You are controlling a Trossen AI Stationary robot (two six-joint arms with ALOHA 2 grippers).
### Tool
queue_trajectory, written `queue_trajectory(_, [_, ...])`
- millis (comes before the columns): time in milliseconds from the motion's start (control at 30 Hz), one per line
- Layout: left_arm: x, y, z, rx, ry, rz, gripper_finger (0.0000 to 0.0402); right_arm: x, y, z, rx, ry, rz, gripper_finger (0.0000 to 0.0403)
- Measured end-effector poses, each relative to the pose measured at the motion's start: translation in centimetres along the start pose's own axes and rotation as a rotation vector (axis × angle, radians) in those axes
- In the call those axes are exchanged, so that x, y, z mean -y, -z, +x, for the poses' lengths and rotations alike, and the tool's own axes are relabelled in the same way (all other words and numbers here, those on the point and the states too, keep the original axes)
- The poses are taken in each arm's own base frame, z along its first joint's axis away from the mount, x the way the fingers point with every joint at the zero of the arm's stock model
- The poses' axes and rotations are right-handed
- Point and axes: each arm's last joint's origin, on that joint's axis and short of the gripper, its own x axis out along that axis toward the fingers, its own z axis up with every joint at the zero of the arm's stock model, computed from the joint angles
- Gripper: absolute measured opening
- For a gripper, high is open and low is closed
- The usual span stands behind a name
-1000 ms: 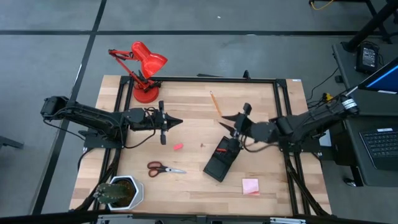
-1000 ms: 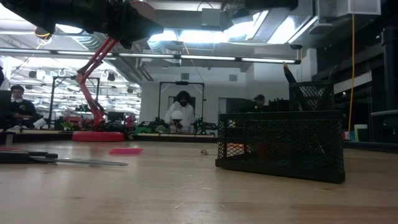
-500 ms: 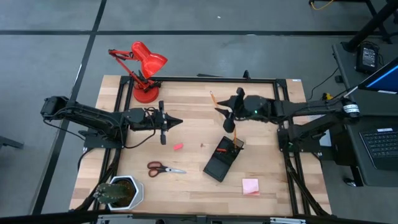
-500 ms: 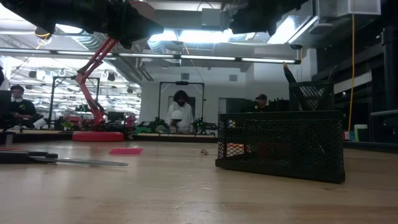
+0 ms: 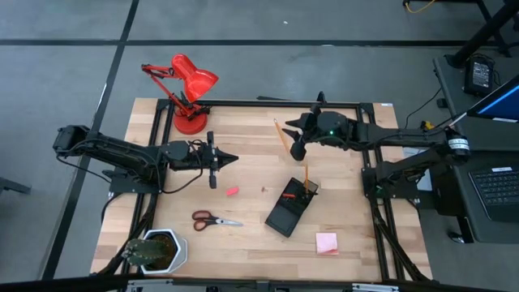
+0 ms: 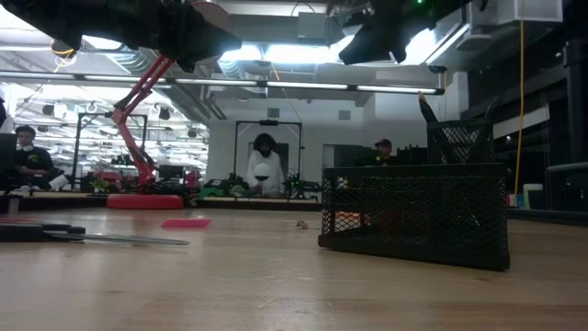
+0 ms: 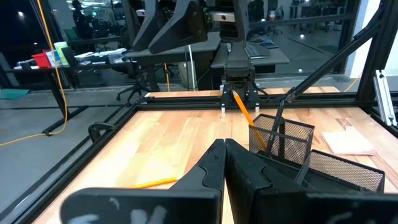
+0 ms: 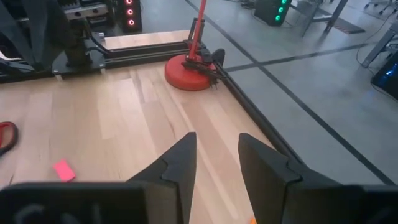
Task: Pick and place office supplies into organizer
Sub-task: Put the pencil into the desk organizer
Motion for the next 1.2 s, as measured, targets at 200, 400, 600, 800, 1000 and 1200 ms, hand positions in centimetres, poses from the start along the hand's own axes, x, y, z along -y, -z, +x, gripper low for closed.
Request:
queue_trajectory(200, [0.0, 0.0, 0.0, 0.000, 0.000, 0.000, 0.0006, 0.1, 0.1, 0.0, -0.005, 0.002, -0.028, 0.0123])
queue_trajectory(400, [0.0, 0.0, 0.0, 0.000, 0.000, 0.000, 0.0003, 0.1, 0.1, 0.0, -0.006, 0.001, -0.025, 0.0123])
queue_trajectory(600, [0.0, 0.0, 0.0, 0.000, 0.000, 0.000, 0.0006, 0.3, 0.1, 0.1, -0.008, 0.008, -0.020, 0.0123])
queue_trajectory(800, [0.0, 0.0, 0.0, 0.000, 0.000, 0.000, 0.0003, 2.1, 0.2, 0.5, -0.021, 0.014, 0.041, 0.0123])
queue_trajectory(1000, [0.0, 0.0, 0.0, 0.001, 0.000, 0.000, 0.0006, 4.2, 0.4, 0.8, -0.052, 0.018, 0.091, 0.0123])
queue_trajectory(1200, [0.0, 0.0, 0.0, 0.000, 0.000, 0.000, 0.0004, 5.1, -0.8, 2.0, -0.252, 0.001, 0.112, 0.0123])
